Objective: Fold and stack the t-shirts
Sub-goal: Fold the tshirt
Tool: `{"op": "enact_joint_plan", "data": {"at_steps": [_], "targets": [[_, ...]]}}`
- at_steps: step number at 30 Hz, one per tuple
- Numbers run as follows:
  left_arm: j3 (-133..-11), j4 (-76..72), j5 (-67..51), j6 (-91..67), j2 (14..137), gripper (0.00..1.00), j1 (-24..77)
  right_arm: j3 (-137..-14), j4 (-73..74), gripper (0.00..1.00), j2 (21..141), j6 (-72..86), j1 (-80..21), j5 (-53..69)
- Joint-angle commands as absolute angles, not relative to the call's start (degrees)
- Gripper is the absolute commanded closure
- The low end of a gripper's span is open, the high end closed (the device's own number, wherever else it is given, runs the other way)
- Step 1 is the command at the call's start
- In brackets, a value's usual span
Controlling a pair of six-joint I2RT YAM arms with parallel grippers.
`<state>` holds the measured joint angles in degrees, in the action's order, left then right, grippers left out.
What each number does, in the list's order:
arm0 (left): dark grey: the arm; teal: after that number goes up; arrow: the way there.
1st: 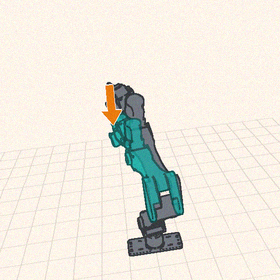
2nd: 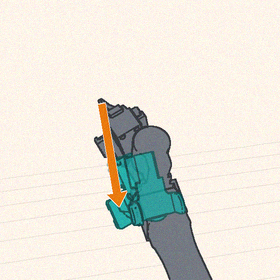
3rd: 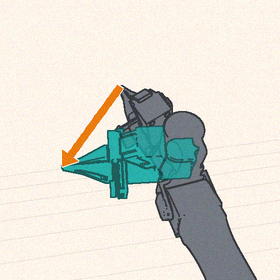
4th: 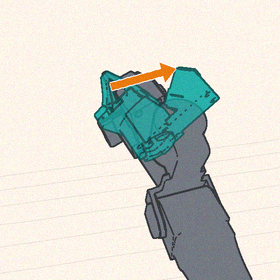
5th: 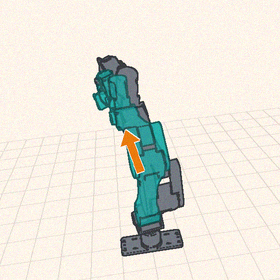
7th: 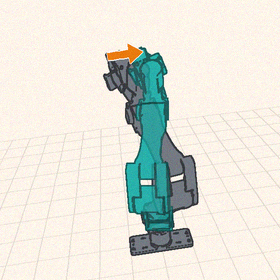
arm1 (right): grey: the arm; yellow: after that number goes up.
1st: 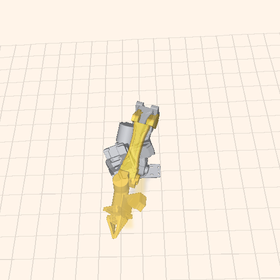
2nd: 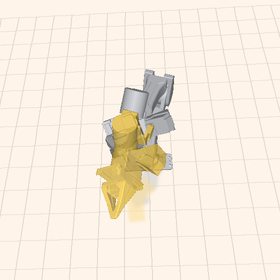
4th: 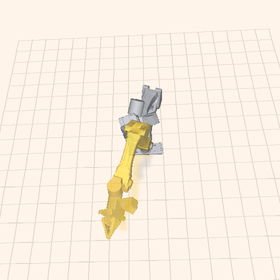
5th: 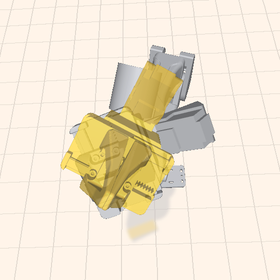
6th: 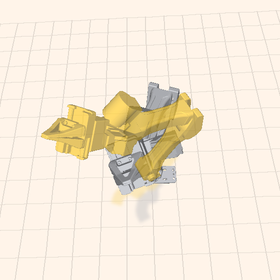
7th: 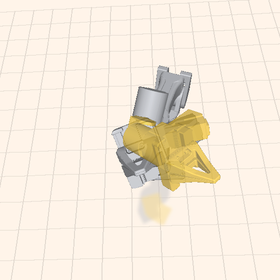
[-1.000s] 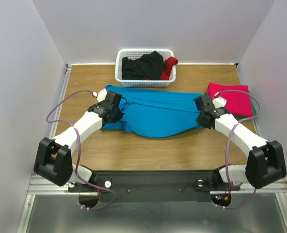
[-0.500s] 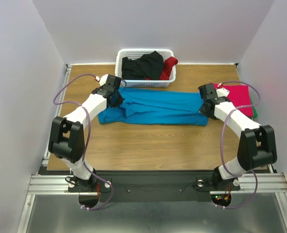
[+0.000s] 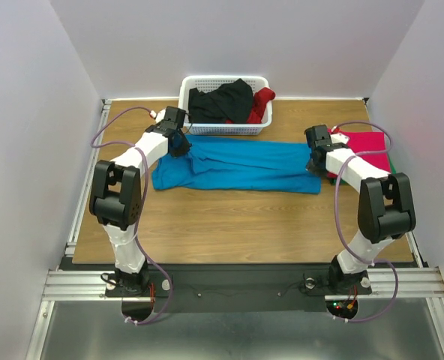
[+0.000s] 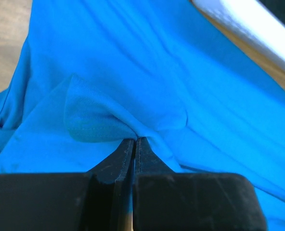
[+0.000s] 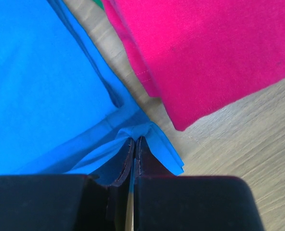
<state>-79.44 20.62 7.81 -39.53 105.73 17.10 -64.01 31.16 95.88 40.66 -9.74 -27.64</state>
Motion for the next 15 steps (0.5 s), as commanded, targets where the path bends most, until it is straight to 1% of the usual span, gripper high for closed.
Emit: {"op": "enact_joint_plan", "data": {"at_steps": [1,3,4,6,7,8,10,11,12,15], "targets": [[-83.93,19.78,6.15,-37.79,107.48,0.84,16.26,-66.71,29.09,0.99,96.94,39.90,-9.05,-29.09],[-85.42,19.16,5.10,-37.62,108.89,0.65,15.56,-66.97,29.09,0.99,97.29,39.47,-8.97,-29.44],[-85.78,18.81,4.92,-38.05,109.24,0.49,15.38,-67.06,29.09,0.99,97.38,39.46,-8.96,-29.62],[-87.27,18.37,3.26,-38.50,109.95,0.38,14.94,-67.41,29.00,0.94,97.56,39.03,-8.96,-29.79],[-87.71,18.11,2.99,-38.41,110.04,0.03,14.85,-67.67,29.00,0.85,97.65,38.59,-8.96,-29.79],[-88.67,18.19,2.81,-38.15,110.30,0.01,14.85,-68.11,29.09,0.78,97.65,38.06,-8.88,-29.62],[-89.64,19.77,3.42,-37.79,110.13,0.02,14.85,-68.29,29.09,0.63,96.95,36.83,-8.96,-28.39],[-89.39,19.95,3.51,-37.71,109.69,0.01,14.85,-68.29,29.00,0.59,96.94,36.65,-8.96,-27.87],[-88.95,20.13,3.86,-37.62,109.25,0.02,14.85,-68.20,29.00,0.46,96.16,36.48,-8.96,-26.99],[-85.79,19.86,5.10,-37.53,106.01,0.02,14.77,-67.94,29.09,0.29,94.40,35.60,-8.96,-25.85]]}}
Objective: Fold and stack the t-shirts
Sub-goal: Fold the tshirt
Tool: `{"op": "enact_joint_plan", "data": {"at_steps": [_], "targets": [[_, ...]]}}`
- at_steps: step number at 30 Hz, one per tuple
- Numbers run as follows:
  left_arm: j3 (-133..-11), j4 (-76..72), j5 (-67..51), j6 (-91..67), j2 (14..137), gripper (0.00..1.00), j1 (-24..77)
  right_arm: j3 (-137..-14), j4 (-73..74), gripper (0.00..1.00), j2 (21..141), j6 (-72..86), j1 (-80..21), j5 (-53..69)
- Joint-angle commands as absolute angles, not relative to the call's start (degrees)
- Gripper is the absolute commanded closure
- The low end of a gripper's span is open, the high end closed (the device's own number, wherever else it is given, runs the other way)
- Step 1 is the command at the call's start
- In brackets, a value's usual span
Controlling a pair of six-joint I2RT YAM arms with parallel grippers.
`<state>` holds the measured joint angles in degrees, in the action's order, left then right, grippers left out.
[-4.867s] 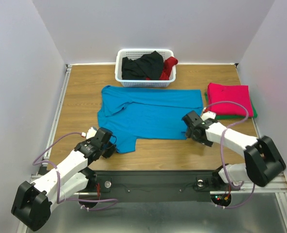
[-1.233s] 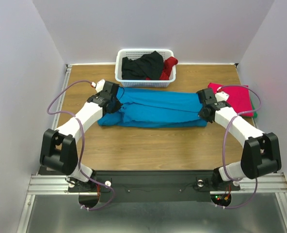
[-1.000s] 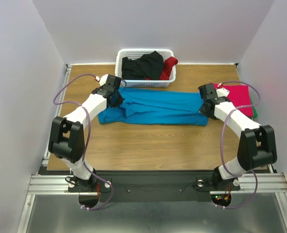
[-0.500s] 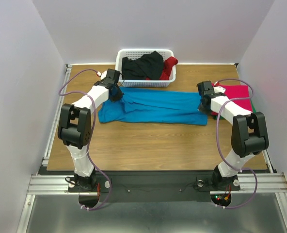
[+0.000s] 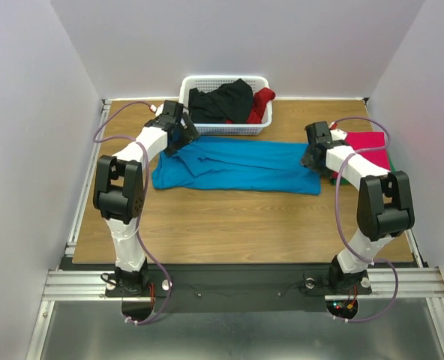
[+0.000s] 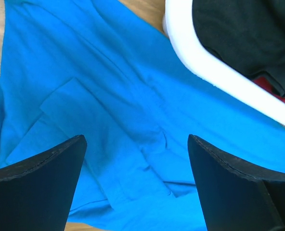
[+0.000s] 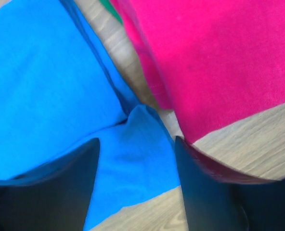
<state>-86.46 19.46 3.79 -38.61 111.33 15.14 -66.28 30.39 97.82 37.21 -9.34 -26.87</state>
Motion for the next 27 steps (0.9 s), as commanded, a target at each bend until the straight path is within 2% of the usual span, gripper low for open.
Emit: {"op": "enact_joint_plan", "data": {"at_steps": [1,3,4,8,12,22,27], "targets": [[-84.82,19.69,5.45,-37.44,105.04,0.02,14.77,-67.85,29.00,0.17,93.96,35.25,-8.96,-25.23],[-81.58,19.51,6.41,-37.70,101.88,0.02,14.76,-67.24,29.00,0.03,92.47,33.67,-8.88,-23.04],[-80.08,19.16,6.42,-37.97,100.65,0.02,14.77,-66.89,29.00,0.00,91.94,33.23,-8.96,-21.98],[-70.26,14.00,2.39,-38.94,95.20,0.01,14.85,-63.29,25.24,0.00,89.13,30.68,-9.32,-13.82],[-67.06,11.96,1.76,-39.29,96.76,0.02,14.68,-62.84,20.40,0.00,90.52,25.67,-11.68,-0.89],[-62.14,5.10,-4.66,-39.29,103.18,0.02,9.32,-71.02,16.70,0.00,107.48,22.32,-13.18,-3.69],[-61.35,3.34,-6.68,-38.41,106.25,0.02,6.77,-60.95,15.64,0.00,105.75,25.13,-16.34,-3.16]]}}
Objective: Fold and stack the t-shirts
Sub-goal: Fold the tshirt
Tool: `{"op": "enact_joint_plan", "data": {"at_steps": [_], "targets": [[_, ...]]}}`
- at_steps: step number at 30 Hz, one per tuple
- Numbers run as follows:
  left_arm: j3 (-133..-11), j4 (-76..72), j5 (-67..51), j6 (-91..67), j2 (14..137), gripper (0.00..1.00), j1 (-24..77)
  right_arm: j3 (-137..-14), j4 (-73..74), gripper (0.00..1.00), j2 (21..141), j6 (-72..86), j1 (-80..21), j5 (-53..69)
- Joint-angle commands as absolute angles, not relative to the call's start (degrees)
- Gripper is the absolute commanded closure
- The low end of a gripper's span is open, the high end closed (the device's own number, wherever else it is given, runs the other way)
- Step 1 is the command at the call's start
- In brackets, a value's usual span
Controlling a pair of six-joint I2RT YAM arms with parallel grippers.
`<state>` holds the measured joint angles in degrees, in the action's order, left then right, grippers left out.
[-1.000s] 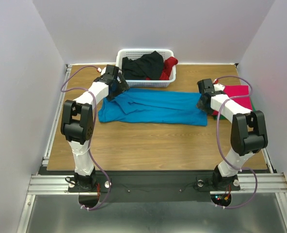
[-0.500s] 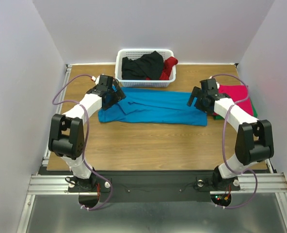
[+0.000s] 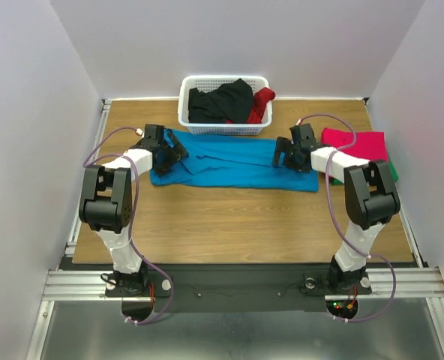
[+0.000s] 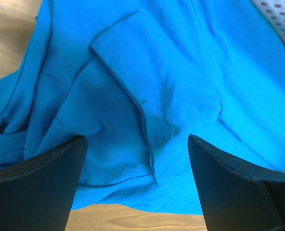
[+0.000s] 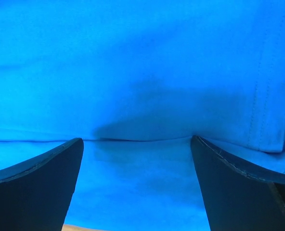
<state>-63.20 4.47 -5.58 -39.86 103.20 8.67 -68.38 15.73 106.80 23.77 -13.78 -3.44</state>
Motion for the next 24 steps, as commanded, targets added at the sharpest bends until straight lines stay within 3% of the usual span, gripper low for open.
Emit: {"op": "enact_joint_plan", "data": {"at_steps": [1,4,8,12,18,24], "targets": [[-61.61,3.34,-7.20,-38.32,106.96,0.02,6.25,-58.91,15.64,0.00,104.60,26.01,-17.30,-3.69],[-63.28,3.17,-9.05,-36.66,108.81,0.02,4.49,-52.14,15.82,0.00,100.04,30.57,-21.87,-3.87],[-71.86,10.44,-3.27,-34.11,111.96,0.02,3.17,-40.45,16.00,0.00,85.48,39.01,-27.94,-0.54],[-78.46,13.17,-3.60,-32.69,117.22,0.02,2.55,-32.19,15.82,0.00,78.33,45.33,-41.70,4.56],[-88.05,17.84,-4.04,-31.99,124.71,0.02,2.55,-31.54,11.96,0.00,82.07,54.04,-61.65,5.71],[-99.63,22.31,-2.03,-32.08,131.29,0.02,2.46,-44.19,10.55,0.00,90.87,51.25,-76.18,5.01]]}}
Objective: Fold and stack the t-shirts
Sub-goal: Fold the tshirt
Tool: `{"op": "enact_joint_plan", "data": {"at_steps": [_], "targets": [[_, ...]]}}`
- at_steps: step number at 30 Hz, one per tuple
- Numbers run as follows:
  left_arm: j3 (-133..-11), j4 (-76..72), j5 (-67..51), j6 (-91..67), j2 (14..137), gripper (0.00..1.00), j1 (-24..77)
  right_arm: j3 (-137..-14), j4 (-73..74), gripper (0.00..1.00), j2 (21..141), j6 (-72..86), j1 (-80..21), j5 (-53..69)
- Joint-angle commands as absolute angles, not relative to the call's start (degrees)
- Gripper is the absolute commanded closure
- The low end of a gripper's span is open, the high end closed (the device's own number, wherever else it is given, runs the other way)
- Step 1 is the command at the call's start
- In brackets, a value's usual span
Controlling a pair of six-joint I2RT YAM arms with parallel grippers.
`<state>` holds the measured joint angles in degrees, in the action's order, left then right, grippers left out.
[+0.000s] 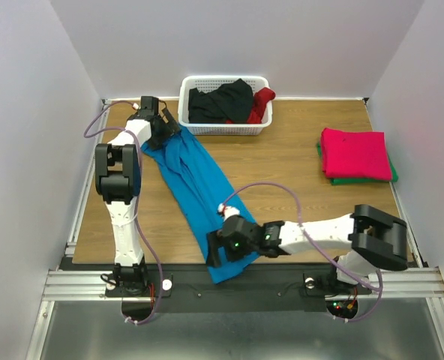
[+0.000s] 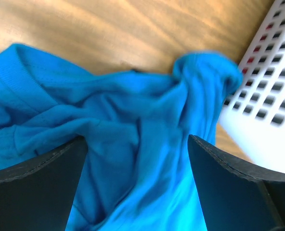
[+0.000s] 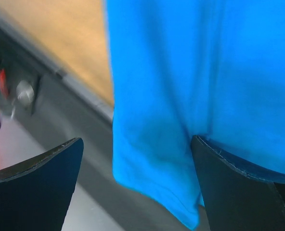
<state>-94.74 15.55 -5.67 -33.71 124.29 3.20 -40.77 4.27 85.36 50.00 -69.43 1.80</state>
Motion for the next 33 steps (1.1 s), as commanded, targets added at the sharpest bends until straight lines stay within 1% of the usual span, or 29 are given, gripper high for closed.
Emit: {"op": "enact_joint_plan", "data": {"at_steps": [1,5,8,13,17,20,22,25,26,28,29,30,31,32,33], "targets": [[-101.49,23.11,-1.67,-31.99,132.27,0.02,2.46,-45.60,10.37,0.00,92.88,50.54,-77.07,5.10],[-114.04,29.43,-0.87,-32.69,139.37,0.04,1.50,-53.24,10.20,0.00,96.67,47.47,-78.49,6.50],[-119.07,31.02,-2.02,-33.31,142.28,0.04,0.44,-57.20,10.37,0.00,96.25,45.54,-78.49,5.72],[-121.73,31.03,-3.16,-32.70,143.53,0.04,-0.97,-60.29,11.42,0.00,91.50,43.33,-78.31,1.24],[-122.08,30.06,-5.27,-31.64,142.12,0.03,-0.97,-60.12,12.65,0.00,87.37,42.98,-76.12,-1.13],[-122.96,31.20,-8.68,-31.12,139.49,0.03,-0.88,-59.16,14.58,0.00,85.61,43.59,-72.52,-1.41],[-121.47,31.29,-9.32,-30.94,134.84,0.03,-0.62,-58.54,15.99,0.00,84.64,43.86,-69.62,-2.28],[-117.44,31.99,-5.90,-30.41,125.80,0.02,-0.18,-56.52,18.63,0.00,82.00,44.03,-65.84,-3.69],[-114.20,32.95,-4.32,-30.06,120.46,0.02,-0.09,-55.30,19.42,0.00,80.26,44.03,-64.26,-3.87],[-108.14,33.14,-2.47,-31.63,113.94,0.02,-0.18,-53.88,19.77,0.00,78.32,44.12,-63.29,-5.26],[-103.93,32.26,-1.42,-31.90,110.08,0.01,-0.18,-53.35,19.95,0.00,77.53,44.30,-62.93,-5.71],[-94.49,29.47,1.20,-32.51,102.21,0.02,2.43,-52.13,20.04,0.00,75.78,44.47,-62.32,-6.06],[-89.61,28.31,2.36,-33.30,98.21,0.02,3.24,-51.51,20.04,0.00,75.07,44.73,-62.14,-7.11],[-80.69,27.17,3.68,-34.79,90.78,0.02,4.64,-50.89,20.30,0.00,74.45,44.74,-61.62,-7.38],[-76.33,26.98,4.56,-36.20,87.05,0.02,5.62,-49.84,20.30,0.00,73.49,45.17,-61.09,-7.47]]}}
